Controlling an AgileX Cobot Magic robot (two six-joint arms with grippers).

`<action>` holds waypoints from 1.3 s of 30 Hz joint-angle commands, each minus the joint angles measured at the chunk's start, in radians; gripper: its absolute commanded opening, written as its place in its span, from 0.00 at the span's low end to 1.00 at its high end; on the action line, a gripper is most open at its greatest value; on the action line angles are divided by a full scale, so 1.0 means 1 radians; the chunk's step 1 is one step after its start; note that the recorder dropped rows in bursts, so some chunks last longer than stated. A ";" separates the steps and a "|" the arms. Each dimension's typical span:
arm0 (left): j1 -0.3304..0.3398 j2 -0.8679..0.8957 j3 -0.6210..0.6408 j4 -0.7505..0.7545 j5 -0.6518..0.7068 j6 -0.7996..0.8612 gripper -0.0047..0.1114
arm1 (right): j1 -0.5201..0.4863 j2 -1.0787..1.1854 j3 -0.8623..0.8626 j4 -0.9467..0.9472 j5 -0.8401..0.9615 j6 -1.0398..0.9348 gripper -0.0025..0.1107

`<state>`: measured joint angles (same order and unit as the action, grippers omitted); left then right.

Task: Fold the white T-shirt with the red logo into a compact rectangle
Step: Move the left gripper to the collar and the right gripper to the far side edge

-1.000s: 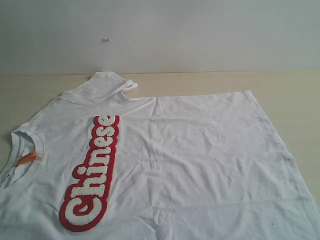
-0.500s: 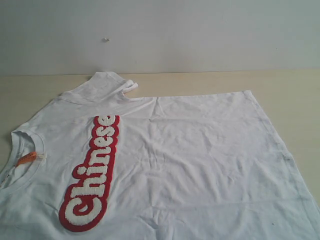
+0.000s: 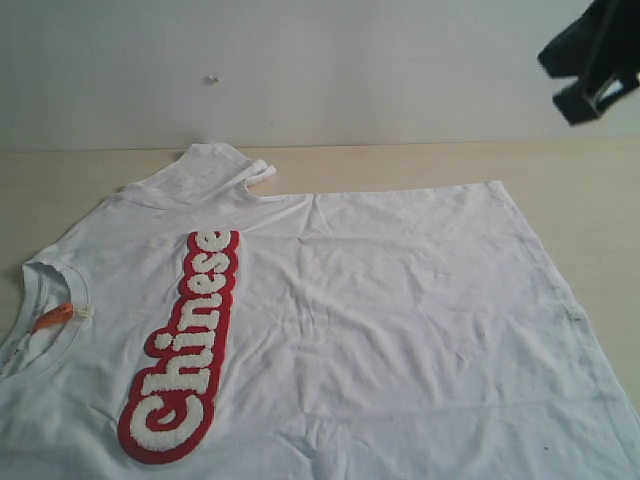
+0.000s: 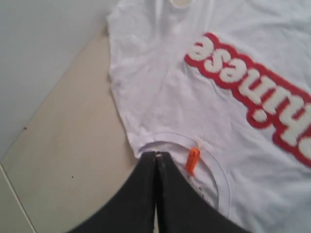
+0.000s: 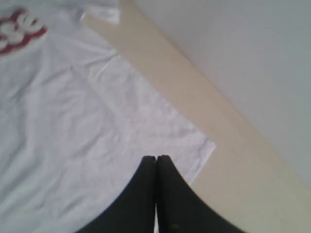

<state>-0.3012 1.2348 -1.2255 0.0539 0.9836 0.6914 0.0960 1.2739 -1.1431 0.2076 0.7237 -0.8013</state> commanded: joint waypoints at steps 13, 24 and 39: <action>-0.007 0.333 -0.015 -0.035 0.238 0.564 0.04 | 0.021 0.268 0.041 -0.104 0.302 -0.551 0.02; -0.007 0.358 0.065 -0.002 0.212 0.564 0.34 | 0.021 0.280 0.131 -0.161 0.271 -0.528 0.29; -0.007 0.358 0.065 -0.141 0.201 0.498 0.80 | 0.021 0.278 0.131 -0.132 0.246 -0.539 0.83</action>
<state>-0.3012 1.5879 -1.1640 -0.0662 1.1878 1.2001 0.1146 1.5522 -1.0173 0.0728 0.9774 -1.3234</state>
